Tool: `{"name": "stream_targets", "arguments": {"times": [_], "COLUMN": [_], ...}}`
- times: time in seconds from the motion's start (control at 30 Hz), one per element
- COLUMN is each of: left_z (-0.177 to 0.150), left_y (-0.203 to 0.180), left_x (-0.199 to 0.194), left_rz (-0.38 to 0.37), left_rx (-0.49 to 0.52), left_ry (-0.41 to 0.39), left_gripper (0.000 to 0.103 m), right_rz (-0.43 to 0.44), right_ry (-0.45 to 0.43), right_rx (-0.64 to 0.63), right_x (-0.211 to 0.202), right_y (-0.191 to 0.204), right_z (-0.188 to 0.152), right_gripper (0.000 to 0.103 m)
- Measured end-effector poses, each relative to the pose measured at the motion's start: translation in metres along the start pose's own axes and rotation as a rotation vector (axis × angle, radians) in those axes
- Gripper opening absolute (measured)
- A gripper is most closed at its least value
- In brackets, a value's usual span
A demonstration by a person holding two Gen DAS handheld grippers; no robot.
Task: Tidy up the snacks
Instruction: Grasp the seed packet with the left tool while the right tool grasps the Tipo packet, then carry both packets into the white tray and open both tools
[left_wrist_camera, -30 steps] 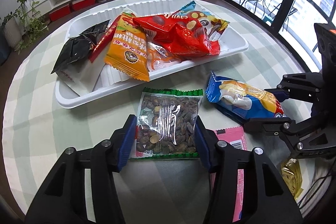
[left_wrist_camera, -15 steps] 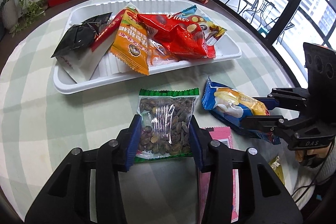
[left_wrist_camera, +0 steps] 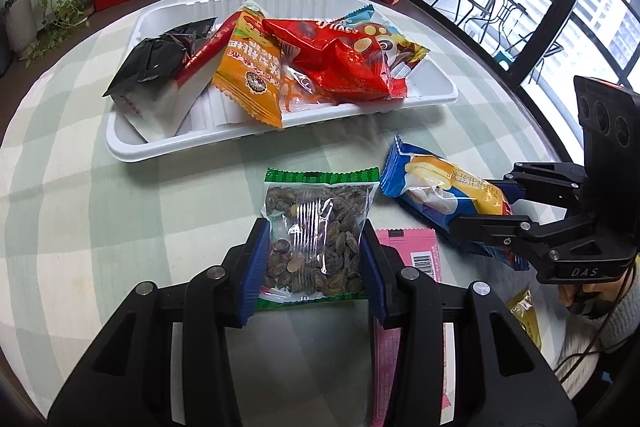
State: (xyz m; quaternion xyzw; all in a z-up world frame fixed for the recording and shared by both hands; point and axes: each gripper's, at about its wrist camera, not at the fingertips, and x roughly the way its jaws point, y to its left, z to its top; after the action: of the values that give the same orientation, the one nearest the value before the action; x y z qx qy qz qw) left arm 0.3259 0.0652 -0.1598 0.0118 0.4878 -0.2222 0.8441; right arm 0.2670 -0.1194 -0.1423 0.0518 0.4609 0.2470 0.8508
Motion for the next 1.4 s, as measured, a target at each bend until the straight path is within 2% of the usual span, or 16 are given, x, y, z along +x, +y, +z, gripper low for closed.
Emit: {"name": "stream_targets", "arguments": {"times": [0.07,0.13,0.6,0.67,0.7,0.73,0.87,1.07,1.4], "left_z": [0.0,0.0,-0.002,-0.002,-0.002,-0.002,-0.002,-0.005,-0.011], "left_y": [0.0,-0.001,-0.005,-0.005,-0.006,-0.006,-0.005,-0.002,-0.002], "left_x": [0.0,0.0,0.001,0.002,0.002,0.002,0.001,-0.008,-0.046], "left_rz": [0.001,0.002,0.022,0.026,0.027,0.029,0.025,-0.036,-0.103], "left_rx": [0.001,0.003,0.021,0.026,0.025,0.027,0.017,-0.013,-0.063], "left_ry": [0.0,0.0,-0.005,-0.006,-0.006,-0.005,-0.004,-0.013,-0.065], "left_gripper": [0.04,0.04,0.043,0.043,0.043,0.042,0.041,0.039,0.039], "right_rz": [0.012,0.039,0.062,0.038,0.007,0.005,0.022,0.067,0.152], "right_ry": [-0.003,0.001,0.026,0.025,0.021,0.015,-0.001,-0.014,-0.048], "right_rx": [0.022,0.038,0.072,0.059,0.056,0.059,0.088,0.115,0.181], "right_x": [0.001,0.001,0.004,0.004,0.004,0.003,0.002,-0.007,-0.023], "right_y": [-0.002,-0.005,-0.009,-0.006,-0.006,-0.006,-0.011,-0.015,-0.016], "right_z": [0.0,0.0,0.006,0.006,0.005,0.004,0.003,0.0,-0.007], "right_gripper": [0.041,0.047,0.05,0.046,0.037,0.036,0.034,0.033,0.033]}}
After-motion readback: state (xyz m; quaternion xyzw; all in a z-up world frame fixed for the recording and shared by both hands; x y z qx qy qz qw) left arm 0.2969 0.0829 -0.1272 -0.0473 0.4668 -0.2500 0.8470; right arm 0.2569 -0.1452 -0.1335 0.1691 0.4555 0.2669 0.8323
